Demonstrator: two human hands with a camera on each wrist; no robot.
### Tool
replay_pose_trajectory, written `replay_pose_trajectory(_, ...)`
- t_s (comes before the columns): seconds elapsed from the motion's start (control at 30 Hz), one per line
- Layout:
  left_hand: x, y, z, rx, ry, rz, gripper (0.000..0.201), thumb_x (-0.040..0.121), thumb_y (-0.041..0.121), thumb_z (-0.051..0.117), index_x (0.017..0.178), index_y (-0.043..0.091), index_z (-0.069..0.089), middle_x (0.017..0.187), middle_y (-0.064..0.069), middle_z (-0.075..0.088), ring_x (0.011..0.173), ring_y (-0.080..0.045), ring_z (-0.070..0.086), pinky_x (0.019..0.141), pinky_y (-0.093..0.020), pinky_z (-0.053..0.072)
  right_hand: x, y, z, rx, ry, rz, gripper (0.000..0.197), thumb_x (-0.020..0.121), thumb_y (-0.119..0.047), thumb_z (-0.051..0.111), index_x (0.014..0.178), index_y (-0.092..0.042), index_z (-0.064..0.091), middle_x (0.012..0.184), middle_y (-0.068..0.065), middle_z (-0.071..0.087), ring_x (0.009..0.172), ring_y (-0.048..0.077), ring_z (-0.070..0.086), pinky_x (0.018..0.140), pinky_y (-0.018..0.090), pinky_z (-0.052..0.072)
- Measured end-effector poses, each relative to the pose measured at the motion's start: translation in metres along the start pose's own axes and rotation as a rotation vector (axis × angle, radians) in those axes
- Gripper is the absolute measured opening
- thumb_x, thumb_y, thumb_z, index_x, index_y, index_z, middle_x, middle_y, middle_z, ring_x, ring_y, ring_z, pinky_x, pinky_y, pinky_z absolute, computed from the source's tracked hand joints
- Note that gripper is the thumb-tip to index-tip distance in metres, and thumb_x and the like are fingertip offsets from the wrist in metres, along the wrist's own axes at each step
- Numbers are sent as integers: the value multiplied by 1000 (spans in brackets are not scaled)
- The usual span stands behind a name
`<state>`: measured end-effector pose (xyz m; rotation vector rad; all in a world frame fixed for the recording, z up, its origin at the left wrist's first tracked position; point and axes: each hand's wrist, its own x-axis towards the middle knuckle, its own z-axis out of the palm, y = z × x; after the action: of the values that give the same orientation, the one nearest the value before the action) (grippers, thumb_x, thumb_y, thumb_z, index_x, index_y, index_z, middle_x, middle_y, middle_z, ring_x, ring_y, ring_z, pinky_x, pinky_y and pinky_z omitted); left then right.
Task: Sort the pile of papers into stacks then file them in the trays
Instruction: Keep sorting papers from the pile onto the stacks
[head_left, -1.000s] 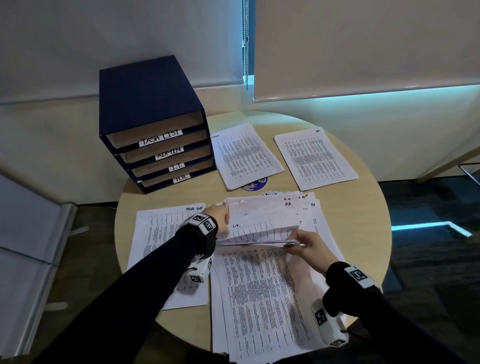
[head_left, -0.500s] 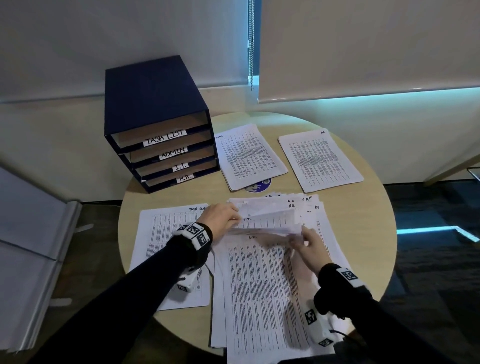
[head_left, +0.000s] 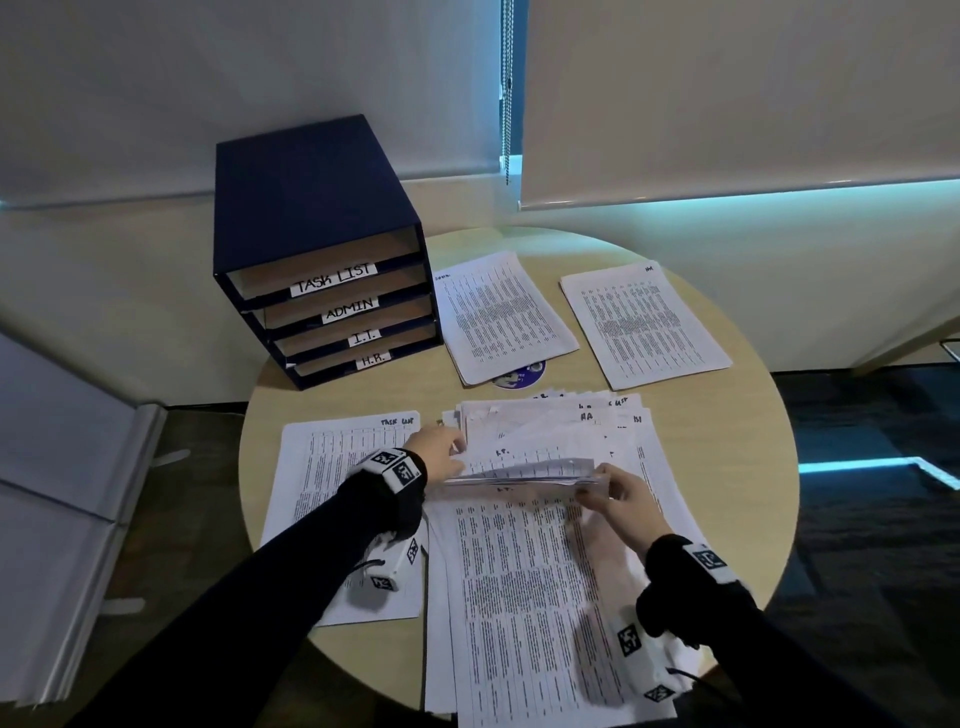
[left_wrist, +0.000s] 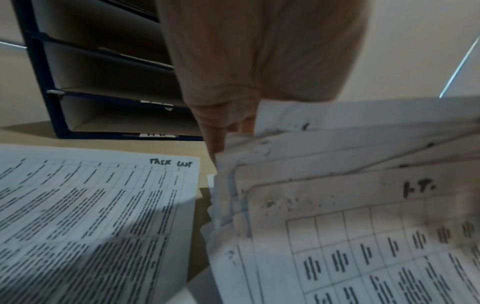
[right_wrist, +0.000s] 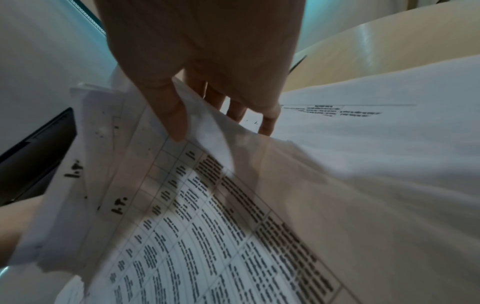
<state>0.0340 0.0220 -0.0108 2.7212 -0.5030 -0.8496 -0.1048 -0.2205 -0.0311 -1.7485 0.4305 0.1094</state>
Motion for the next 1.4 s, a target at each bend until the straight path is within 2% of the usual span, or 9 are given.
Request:
replay_pose_trajectory(0.17, -6, 11, 0, 193, 171, 140, 19, 88, 21, 65, 74, 21, 52, 81, 2, 58, 80, -20, 56, 70, -29, 44, -1, -1, -2, 80, 8, 51, 18, 73, 4, 70, 67, -4, 55, 64, 2, 61, 67, 16, 54, 66, 26, 42)
replay_pose_trajectory(0.3, -14, 11, 4, 299, 238, 279, 20, 96, 31, 56, 84, 16, 51, 93, -3, 61, 90, -20, 55, 78, -28, 41, 1, 9, -6, 112, 16, 96, 50, 61, -23, 80, 89, 7, 52, 88, 34, 59, 75, 21, 55, 74, 39, 42)
replay_pose_trajectory(0.63, -35, 1, 16, 299, 255, 493, 35, 90, 22, 61, 125, 27, 62, 145, 1, 45, 118, -20, 55, 102, -36, 46, 0, 8, -11, 139, 54, 111, 68, 77, 2, 72, 127, -29, 38, 88, 14, 63, 80, 21, 59, 69, 25, 45)
replay_pose_trajectory(0.73, -40, -3, 14, 210, 218, 502, 25, 93, 34, 56, 115, 30, 68, 134, 6, 52, 109, -13, 55, 97, -35, 49, 2, 7, -10, 37, 12, 118, 47, 76, -1, 73, 115, -21, 55, 97, 8, 62, 90, 21, 59, 73, 26, 46)
replay_pose_trajectory(0.83, -46, 1, 11, 189, 172, 413, 30, 93, 47, 51, 107, 28, 70, 114, 8, 59, 103, -10, 46, 91, -32, 45, 0, 1, -4, -153, 38, 126, 23, 78, -10, 75, 74, -20, 54, 72, -1, 49, 70, 18, 48, 59, 23, 34)
replay_pose_trajectory(1.03, -50, 0, 9, -720, -20, -4, 58, 74, 70, 53, 117, 31, 53, 117, -2, 61, 103, -19, 61, 97, -41, 45, 3, 5, -13, -95, 109, 144, 18, 81, -19, 74, 77, -19, 56, 99, 8, 52, 86, 23, 53, 76, 34, 45)
replay_pose_trajectory(1.17, -45, 9, 13, -1060, -56, -62, 53, 84, 22, 70, 130, 22, 45, 108, -5, 64, 90, -12, 64, 71, -19, 53, 4, -8, -18, 240, 139, 225, 8, 86, -8, 67, 87, -10, 59, 98, 19, 68, 84, 31, 66, 83, 47, 54)
replay_pose_trajectory(1.33, -42, 38, 0, -1205, 84, -44, 94, 66, 58, 78, 142, 20, 38, 146, -3, 45, 126, -17, 51, 111, -45, 36, 6, -57, -35, 447, 167, 145, 1, 88, -7, 63, 88, -8, 62, 84, 9, 71, 72, 22, 66, 60, 27, 55)
replay_pose_trajectory(1.4, -49, 58, -16, -1164, 259, 7, 87, 81, 58, 66, 149, 24, 25, 153, 6, 26, 134, -17, 40, 113, -46, 30, 2, -83, -42, 580, 116, 50, 17, 88, -7, 62, 104, -1, 63, 94, 13, 71, 82, 26, 66, 63, 28, 56)
